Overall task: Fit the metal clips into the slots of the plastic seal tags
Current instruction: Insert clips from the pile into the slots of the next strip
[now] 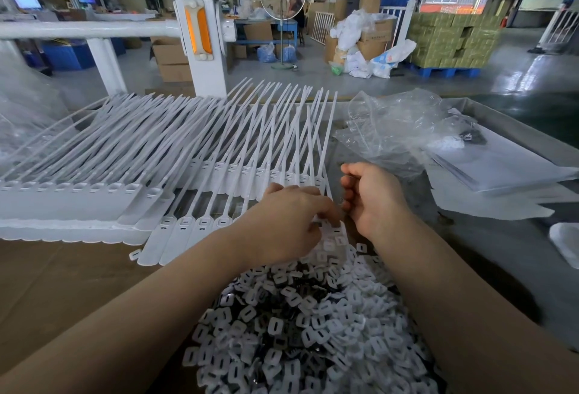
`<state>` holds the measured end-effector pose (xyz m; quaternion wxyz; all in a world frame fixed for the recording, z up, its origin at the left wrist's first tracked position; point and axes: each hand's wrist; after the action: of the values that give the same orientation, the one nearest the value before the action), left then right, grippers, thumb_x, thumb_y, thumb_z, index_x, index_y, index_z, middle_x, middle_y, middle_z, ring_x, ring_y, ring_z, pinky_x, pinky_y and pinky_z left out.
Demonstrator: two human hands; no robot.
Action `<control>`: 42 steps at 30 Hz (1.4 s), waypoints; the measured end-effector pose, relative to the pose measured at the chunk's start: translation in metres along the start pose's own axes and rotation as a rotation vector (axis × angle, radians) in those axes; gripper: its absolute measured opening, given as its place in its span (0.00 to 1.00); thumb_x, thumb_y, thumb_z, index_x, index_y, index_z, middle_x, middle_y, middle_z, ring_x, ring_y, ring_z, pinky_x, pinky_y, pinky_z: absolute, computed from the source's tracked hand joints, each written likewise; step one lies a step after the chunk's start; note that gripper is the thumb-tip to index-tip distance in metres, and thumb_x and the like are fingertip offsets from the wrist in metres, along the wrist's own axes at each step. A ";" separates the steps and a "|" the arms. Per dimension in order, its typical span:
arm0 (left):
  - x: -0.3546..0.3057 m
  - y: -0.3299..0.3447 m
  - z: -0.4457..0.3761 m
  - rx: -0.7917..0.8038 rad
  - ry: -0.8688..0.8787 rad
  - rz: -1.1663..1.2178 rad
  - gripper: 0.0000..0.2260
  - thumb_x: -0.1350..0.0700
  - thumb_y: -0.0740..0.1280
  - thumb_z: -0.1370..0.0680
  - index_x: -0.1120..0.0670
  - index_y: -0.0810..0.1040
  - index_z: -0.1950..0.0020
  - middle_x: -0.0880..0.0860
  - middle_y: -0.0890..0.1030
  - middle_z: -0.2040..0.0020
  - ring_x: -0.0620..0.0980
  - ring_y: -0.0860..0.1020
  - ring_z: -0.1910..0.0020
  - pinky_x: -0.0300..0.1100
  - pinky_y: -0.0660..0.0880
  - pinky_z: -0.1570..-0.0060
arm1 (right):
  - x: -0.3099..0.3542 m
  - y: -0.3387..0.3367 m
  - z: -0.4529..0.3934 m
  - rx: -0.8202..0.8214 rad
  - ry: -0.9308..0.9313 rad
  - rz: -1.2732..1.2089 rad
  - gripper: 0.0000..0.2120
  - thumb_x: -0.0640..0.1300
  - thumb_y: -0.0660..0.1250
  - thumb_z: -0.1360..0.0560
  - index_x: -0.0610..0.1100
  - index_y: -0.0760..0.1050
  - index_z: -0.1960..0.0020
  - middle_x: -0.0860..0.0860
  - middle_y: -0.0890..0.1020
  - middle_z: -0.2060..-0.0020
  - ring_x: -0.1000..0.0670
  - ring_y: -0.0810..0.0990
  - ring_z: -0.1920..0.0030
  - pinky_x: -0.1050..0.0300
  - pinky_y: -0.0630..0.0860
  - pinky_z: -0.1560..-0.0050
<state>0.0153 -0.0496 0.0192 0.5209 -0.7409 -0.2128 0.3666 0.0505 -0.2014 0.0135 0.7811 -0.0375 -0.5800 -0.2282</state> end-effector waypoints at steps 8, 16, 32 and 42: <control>-0.006 0.003 0.000 0.021 -0.062 -0.027 0.16 0.57 0.62 0.24 0.41 0.77 0.40 0.43 0.76 0.46 0.46 0.75 0.46 0.47 0.62 0.41 | 0.000 0.000 -0.001 -0.009 -0.002 0.005 0.05 0.41 0.66 0.24 0.43 0.78 0.58 0.51 0.75 0.70 0.52 0.68 0.69 0.56 0.67 0.68; -0.004 0.002 -0.001 0.113 -0.141 0.096 0.17 0.58 0.60 0.25 0.38 0.76 0.43 0.41 0.73 0.46 0.45 0.69 0.41 0.49 0.61 0.38 | -0.002 0.000 -0.002 -0.006 -0.004 0.007 0.04 0.41 0.66 0.24 0.43 0.78 0.57 0.51 0.74 0.70 0.52 0.67 0.70 0.56 0.67 0.68; 0.000 0.006 -0.002 0.105 -0.099 0.005 0.19 0.58 0.61 0.25 0.40 0.76 0.38 0.42 0.75 0.42 0.46 0.71 0.41 0.46 0.60 0.39 | -0.002 0.000 -0.003 -0.001 -0.008 0.006 0.04 0.40 0.66 0.24 0.43 0.77 0.57 0.51 0.74 0.70 0.52 0.67 0.70 0.57 0.66 0.70; 0.006 0.005 -0.006 -0.087 -0.165 0.263 0.09 0.62 0.64 0.22 0.48 0.79 0.50 0.44 0.83 0.55 0.41 0.80 0.54 0.38 0.76 0.53 | -0.002 0.000 -0.002 0.013 0.001 -0.006 0.04 0.41 0.65 0.23 0.43 0.78 0.55 0.51 0.75 0.71 0.53 0.67 0.71 0.57 0.66 0.70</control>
<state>0.0234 -0.0507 0.0133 0.4165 -0.7517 -0.1717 0.4817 0.0521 -0.2015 0.0112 0.7808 -0.0308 -0.5813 -0.2269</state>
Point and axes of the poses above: each hand's wrist, its own z-axis away from the middle knuckle, its own y-axis out of the palm, x = y × z
